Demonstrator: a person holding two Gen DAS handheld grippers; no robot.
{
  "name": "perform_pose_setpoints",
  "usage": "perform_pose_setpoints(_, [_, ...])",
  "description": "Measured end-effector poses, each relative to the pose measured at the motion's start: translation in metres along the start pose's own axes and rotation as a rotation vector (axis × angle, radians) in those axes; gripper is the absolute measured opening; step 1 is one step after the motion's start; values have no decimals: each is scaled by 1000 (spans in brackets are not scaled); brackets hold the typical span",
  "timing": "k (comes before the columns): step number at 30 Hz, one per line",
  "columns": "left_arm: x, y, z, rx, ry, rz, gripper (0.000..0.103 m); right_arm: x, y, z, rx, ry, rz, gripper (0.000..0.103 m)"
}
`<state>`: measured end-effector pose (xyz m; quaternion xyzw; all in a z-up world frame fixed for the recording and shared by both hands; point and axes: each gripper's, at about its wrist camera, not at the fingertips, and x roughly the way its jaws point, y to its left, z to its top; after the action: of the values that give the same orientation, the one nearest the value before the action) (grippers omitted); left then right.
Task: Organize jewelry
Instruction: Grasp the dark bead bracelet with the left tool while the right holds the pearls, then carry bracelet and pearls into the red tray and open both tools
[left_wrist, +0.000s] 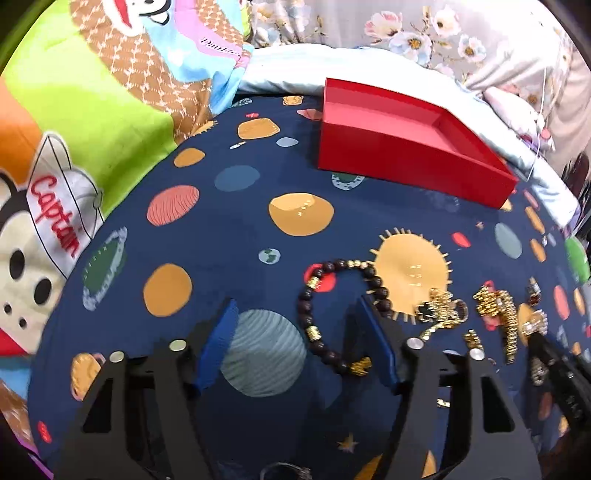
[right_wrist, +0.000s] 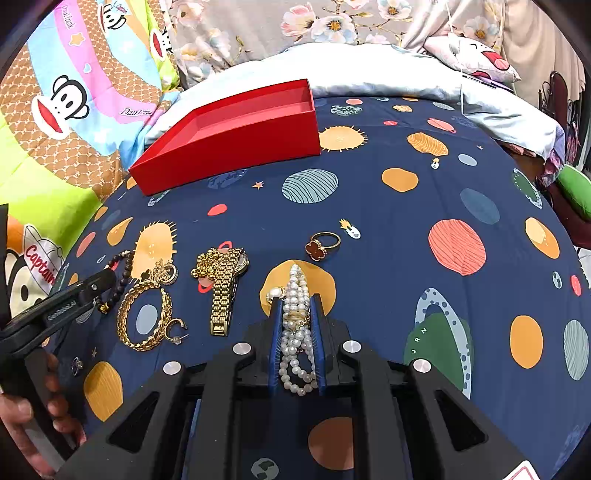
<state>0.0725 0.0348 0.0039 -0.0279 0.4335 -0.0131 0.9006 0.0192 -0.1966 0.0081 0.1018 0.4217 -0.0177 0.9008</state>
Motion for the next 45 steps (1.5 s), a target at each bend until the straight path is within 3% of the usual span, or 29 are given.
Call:
perform_pose_setpoints(3, [1, -1, 1, 10, -4, 20, 56, 0, 0, 0, -1, 0, -1, 14])
perform_pose_setpoints(7, [0, -3, 0, 39, -18, 33, 30, 0, 0, 0, -2, 0, -3, 14])
perform_pose_setpoints(12, [-1, -1, 0, 38, -18, 11, 7, 0, 0, 0, -4, 0, -5, 14])
perform_pose_setpoints(18, [-10, 2, 1, 7, 1, -53, 7, 0, 1, 0, -11, 1, -4, 14])
perform_pose_setpoints(24, [-37, -5, 3, 17, -27, -111, 7, -11, -1, 0, 8, 8, 38, 13])
perform_pose_setpoints(34, [-84, -28, 28, 67, -104, -210, 7, -45, 4, 23, 5, -56, 85, 13])
perform_pose_setpoints(39, [-95, -41, 61, 90, -160, -244, 7, -55, 12, 59, -33, -105, 114, 13])
perform_pose_setpoints(45, [-83, -57, 122, 109, -210, -282, 7, -39, 17, 130, -49, -135, 180, 13])
